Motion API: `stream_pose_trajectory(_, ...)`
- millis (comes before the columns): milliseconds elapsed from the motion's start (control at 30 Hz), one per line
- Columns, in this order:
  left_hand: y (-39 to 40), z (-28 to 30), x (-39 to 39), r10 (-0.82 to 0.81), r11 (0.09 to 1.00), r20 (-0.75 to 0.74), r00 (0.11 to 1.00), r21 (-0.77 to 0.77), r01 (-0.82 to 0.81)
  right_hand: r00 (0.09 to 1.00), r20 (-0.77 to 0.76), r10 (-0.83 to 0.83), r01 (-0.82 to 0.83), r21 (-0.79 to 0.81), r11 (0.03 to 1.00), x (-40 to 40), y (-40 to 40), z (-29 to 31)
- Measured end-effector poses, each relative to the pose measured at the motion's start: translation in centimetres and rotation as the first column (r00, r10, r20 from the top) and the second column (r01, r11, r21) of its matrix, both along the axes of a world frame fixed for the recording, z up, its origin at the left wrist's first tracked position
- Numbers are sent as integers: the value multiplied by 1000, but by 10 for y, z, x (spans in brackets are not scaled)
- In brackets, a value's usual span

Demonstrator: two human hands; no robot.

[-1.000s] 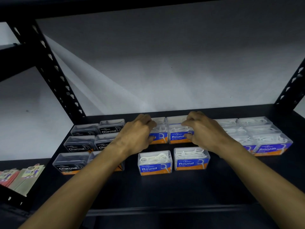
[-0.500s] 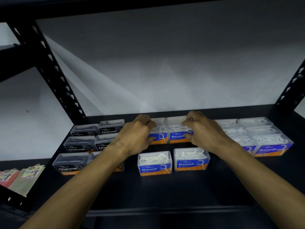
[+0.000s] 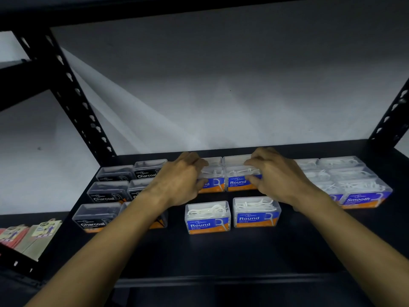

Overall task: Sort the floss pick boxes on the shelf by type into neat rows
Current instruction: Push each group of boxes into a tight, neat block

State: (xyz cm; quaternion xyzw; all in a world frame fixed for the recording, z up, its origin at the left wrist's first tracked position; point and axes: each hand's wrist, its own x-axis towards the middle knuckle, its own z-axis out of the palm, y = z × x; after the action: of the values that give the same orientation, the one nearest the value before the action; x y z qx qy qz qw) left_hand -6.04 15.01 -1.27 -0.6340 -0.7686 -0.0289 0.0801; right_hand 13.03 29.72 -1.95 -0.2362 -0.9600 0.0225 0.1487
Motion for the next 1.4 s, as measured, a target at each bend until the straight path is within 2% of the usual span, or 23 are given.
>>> stream_pose_trajectory(167,-18,5,11,-45,983,81,996,180,30,964,-265,10,0,40,999,21,-10,-12)
stream_pose_trajectory(233,-29,5,23,-57,980,100,993,194,36,937,-351,7,8,39,999,32,-21,-19)
stream_pose_trajectory(300,-42,3,35,-63,985,57,996,162,53,919,-394,11,5,40,999,44,-32,-27)
stream_pose_trajectory(400,-58,-7,45,-88,991,-20,996,102,90,927,-372,45,-14,84,996,58,-47,-41)
stream_pose_trajectory(567,-66,-26,51,-74,997,-62,995,29,76,962,-271,28,10,139,990,62,-57,-64)
stream_pose_trajectory(1033,-45,-39,60,192,969,6,981,160,-191,932,-358,-57,83,58,995,41,-58,-82)
stream_pose_trajectory(1400,-30,-45,63,230,947,27,973,222,-230,925,-368,-95,116,36,993,30,-54,-85)
